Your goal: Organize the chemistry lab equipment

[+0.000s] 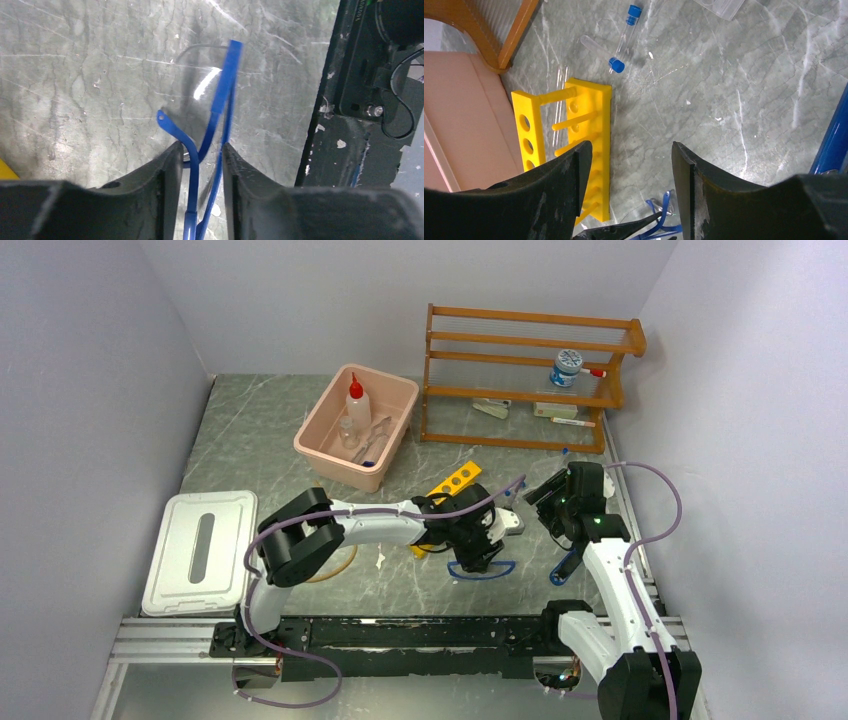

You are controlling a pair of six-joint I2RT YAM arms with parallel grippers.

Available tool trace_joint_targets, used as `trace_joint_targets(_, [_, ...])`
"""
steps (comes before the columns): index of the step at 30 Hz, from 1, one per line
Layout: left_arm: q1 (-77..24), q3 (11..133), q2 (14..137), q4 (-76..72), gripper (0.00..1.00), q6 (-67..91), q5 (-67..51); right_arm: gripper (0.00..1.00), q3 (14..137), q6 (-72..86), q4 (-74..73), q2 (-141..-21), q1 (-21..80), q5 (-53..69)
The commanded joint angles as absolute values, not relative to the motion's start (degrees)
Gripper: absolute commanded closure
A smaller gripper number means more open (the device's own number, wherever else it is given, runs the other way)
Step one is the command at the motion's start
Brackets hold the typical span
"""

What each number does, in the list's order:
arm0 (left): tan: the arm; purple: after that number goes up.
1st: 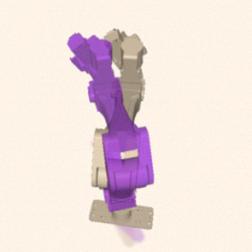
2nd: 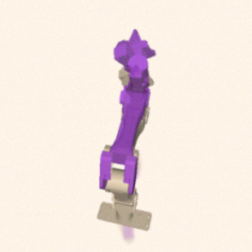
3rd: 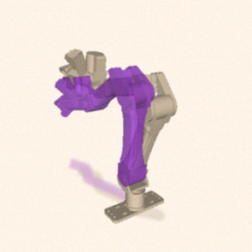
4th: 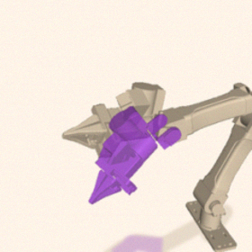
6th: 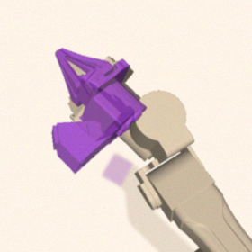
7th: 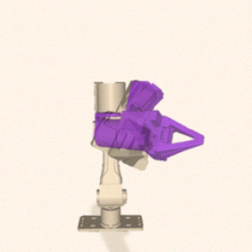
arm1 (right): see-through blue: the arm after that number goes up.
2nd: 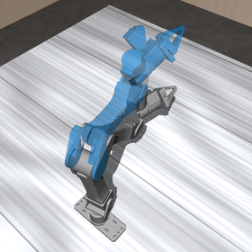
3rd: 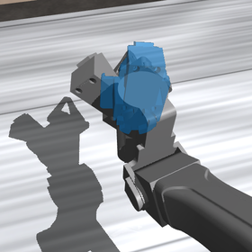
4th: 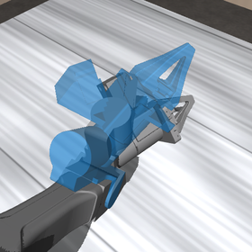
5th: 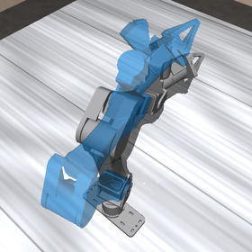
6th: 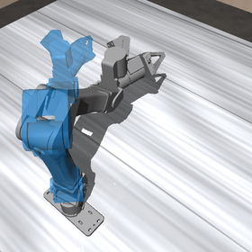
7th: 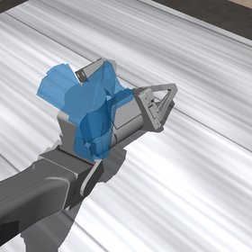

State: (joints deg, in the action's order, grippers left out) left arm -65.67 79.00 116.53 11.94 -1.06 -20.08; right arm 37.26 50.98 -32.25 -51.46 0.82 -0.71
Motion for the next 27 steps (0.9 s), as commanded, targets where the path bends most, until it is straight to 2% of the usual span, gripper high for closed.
trace_joint_targets(1, [-66.18, 79.32, 118.39, 9.93, 0.65, -1.2, -19.16, 0.37, 37.26, 50.47, -32.6, -50.16, 0.34, -1.42])
trace_joint_targets(8, [-66.61, 79.58, 118.55, 10.86, 0.75, -1.76, -17.09, 0.37, 37.0, 50.63, -32.7, -49.32, 0.35, -1.32])
trace_joint_targets(11, [-66.69, 78.89, 117.39, 10.21, 0.83, -1.61, -17.16, 0.37, 37.28, 50.39, -32.86, -49.31, 0.34, -1.56])
trace_joint_targets(14, [-66.71, 79.01, 115.93, 10.76, 0.95, -1.59, -17.2, 0.37, 37.55, 50.27, -32.84, -49.4, 0.31, -1.59])
trace_joint_targets(27, [-65.76, 79.27, 103.64, 18.01, 0.95, -1.33, -16.85, 0.37, 39.94, 49.44, -32.62, -49.05, 0.31, -1.32])
